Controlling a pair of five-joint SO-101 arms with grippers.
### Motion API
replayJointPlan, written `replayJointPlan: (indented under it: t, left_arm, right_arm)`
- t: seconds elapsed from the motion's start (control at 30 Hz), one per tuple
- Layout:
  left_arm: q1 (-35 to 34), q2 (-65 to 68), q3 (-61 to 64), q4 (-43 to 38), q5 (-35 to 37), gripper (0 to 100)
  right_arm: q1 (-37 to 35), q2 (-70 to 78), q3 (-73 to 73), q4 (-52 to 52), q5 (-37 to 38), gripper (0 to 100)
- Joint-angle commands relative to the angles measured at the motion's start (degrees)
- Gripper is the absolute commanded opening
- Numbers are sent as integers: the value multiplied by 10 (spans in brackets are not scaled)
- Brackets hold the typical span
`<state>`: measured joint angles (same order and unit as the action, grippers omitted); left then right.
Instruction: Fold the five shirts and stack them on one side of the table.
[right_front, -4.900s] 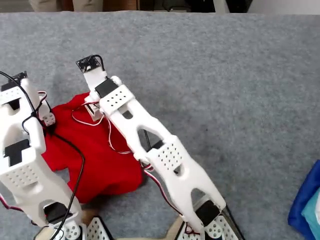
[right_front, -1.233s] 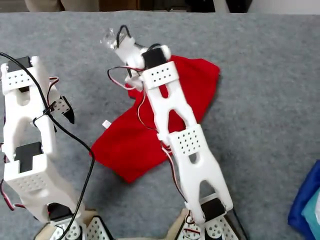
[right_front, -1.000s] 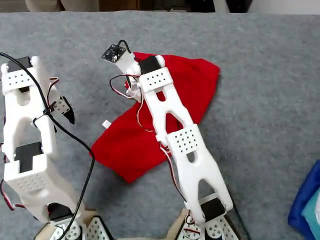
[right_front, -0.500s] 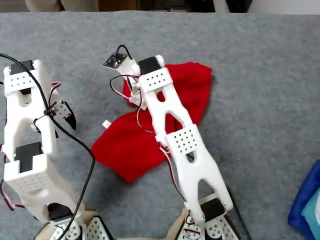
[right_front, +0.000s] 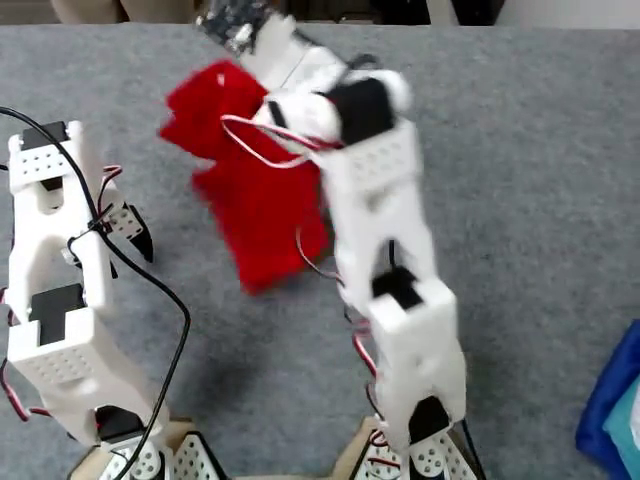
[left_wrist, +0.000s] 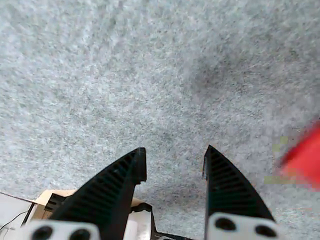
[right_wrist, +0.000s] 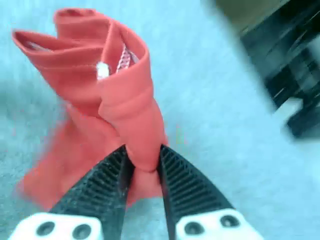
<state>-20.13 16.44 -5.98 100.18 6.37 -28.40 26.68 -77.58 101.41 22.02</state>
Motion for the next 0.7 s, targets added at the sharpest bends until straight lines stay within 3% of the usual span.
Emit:
replayJointPlan:
  t: [0.0,0.17,0.3,0.47,0.67]
  left_arm:
    - [19,-3,7,5,-3,199]
    - [46,-7,2,5,-2,199]
    - [62,-4,2,5,-2,199]
    - [91,-3,2,5,-3,199]
    - [139,-4,2,5,1,199]
  right_arm:
    - [27,-169,82,11,-5,6]
    - [124,-350,387,10,-1,6]
    - [249,-466,690,-27,11,6]
    - [400,-588,1029,-154,177,19]
    - [501,-720,1225,-201,306,295]
